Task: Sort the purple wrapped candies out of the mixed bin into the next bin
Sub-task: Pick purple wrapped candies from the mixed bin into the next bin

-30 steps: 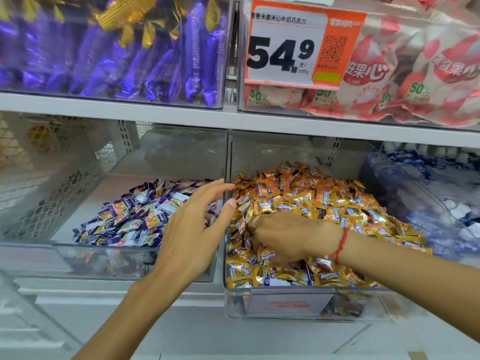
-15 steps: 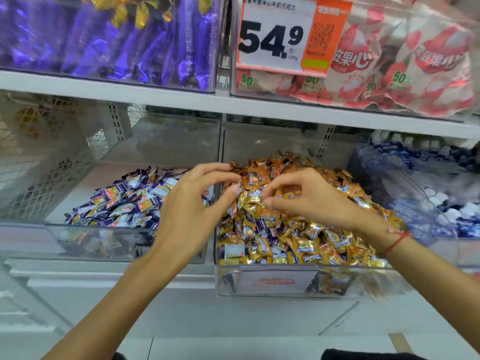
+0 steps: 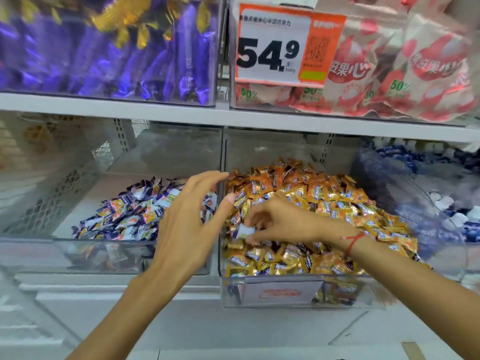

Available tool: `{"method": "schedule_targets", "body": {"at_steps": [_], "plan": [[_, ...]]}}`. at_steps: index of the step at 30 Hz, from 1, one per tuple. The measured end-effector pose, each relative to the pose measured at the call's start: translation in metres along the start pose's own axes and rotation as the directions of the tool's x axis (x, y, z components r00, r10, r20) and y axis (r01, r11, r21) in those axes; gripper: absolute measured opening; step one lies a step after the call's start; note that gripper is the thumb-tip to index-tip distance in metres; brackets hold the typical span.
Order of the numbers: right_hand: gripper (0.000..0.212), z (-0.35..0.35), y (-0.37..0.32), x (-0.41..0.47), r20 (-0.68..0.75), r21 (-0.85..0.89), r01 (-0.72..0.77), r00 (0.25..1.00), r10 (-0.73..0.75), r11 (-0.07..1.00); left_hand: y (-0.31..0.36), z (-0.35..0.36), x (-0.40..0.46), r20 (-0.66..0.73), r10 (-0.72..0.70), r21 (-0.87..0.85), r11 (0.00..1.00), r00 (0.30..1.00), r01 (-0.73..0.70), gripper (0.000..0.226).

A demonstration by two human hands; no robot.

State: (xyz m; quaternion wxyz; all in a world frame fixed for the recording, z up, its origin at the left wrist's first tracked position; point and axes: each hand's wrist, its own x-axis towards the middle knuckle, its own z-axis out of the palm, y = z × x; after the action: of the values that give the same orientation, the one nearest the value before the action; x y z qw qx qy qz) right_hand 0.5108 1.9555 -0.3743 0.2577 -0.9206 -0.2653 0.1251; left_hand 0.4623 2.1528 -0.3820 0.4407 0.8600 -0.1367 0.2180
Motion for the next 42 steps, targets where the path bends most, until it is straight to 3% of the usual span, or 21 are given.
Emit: {"method": "schedule_targets", "body": {"at_steps": [2,4,6,9,11,12,13,15,17,20,22,23,25,27,29,32,35,38,42], "plan": [[0.020,-0.014,-0.007,-0.012,-0.162,0.373,0.002,0.985,0.063,0.928,0.003,0.001,0.000,0.034,-0.007,-0.051,0.999,0.999,0.009,0.053],[0.019,-0.022,-0.023,-0.021,-0.313,0.573,0.103,0.944,0.102,0.813,0.006,0.003,0.003,0.045,-0.028,-0.107,0.994,0.999,0.032,0.058],[0.018,-0.024,-0.039,-0.026,-0.388,0.630,0.200,0.918,0.081,0.750,0.008,0.005,0.006,0.043,-0.025,-0.185,0.982,0.999,0.033,0.045],[0.023,-0.024,-0.047,-0.027,-0.372,0.651,0.232,0.928,0.037,0.723,0.013,0.005,0.008,-0.042,-0.017,-0.301,0.954,0.999,0.004,0.024],[0.026,-0.024,-0.038,-0.028,-0.387,0.469,0.194,0.922,0.003,0.861,0.015,0.002,0.008,-0.109,-0.061,-0.357,0.934,0.992,0.018,0.017],[0.024,-0.024,-0.028,-0.027,-0.393,0.223,0.159,0.917,-0.061,0.962,0.014,0.000,0.009,-0.133,-0.090,-0.372,0.928,0.987,0.034,0.015],[0.021,-0.023,-0.017,-0.027,-0.346,-0.081,0.107,0.930,-0.129,0.991,0.013,-0.001,0.011,-0.149,-0.118,-0.382,0.923,0.982,0.053,0.014],[0.024,-0.018,0.002,-0.023,-0.111,-0.540,0.070,0.982,-0.153,0.839,0.008,-0.003,0.012,-0.155,-0.164,-0.407,0.909,0.974,0.088,0.015],[0.038,-0.009,0.016,-0.017,0.061,-0.751,0.129,0.990,-0.127,0.648,0.006,-0.003,0.012,-0.142,-0.189,-0.421,0.900,0.972,0.113,0.015],[0.048,-0.003,0.015,-0.007,0.127,-0.874,0.176,0.982,-0.138,0.453,0.005,-0.003,0.010,-0.116,-0.195,-0.407,0.904,0.974,0.132,0.015],[0.043,-0.002,0.013,-0.002,0.153,-0.874,0.202,0.978,-0.143,0.442,0.005,-0.002,0.009,-0.081,-0.194,-0.399,0.905,0.978,0.147,0.014],[0.039,-0.002,0.014,0.000,0.160,-0.844,0.202,0.979,-0.128,0.497,0.005,-0.002,0.009,-0.061,-0.197,-0.399,0.903,0.978,0.157,0.013],[0.032,-0.008,0.020,0.001,0.143,-0.683,0.152,0.987,-0.073,0.714,0.006,-0.001,0.008,-0.034,-0.205,-0.389,0.904,0.978,0.176,0.012],[0.025,-0.016,0.022,-0.006,0.138,-0.393,0.059,0.990,-0.004,0.918,0.005,-0.001,0.007,-0.021,-0.212,-0.371,0.909,0.977,0.189,0.009],[0.023,-0.024,0.015,-0.019,0.059,-0.043,-0.021,0.998,0.024,0.999,0.004,-0.001,0.008,-0.018,-0.212,-0.375,0.907,0.977,0.190,0.009],[0.029,-0.031,-0.006,-0.033,-0.155,0.375,-0.032,0.983,0.097,0.926,0.003,0.000,0.010,-0.008,-0.212,-0.367,0.910,0.977,0.194,0.011],[0.020,-0.025,-0.038,-0.028,-0.295,0.648,0.082,0.944,0.150,0.758,0.008,0.003,0.011,0.015,-0.180,-0.378,0.909,0.983,0.172,0.016],[0.019,-0.016,-0.061,-0.011,-0.433,0.652,0.174,0.884,0.173,0.738,0.014,0.007,0.008,-0.017,-0.168,-0.383,0.912,0.986,0.149,0.030],[0.010,-0.001,-0.075,0.012,-0.484,0.643,0.207,0.856,0.182,0.737,0.012,0.011,0.005,-0.042,-0.222,-0.398,0.898,0.974,0.187,0.039]]}}
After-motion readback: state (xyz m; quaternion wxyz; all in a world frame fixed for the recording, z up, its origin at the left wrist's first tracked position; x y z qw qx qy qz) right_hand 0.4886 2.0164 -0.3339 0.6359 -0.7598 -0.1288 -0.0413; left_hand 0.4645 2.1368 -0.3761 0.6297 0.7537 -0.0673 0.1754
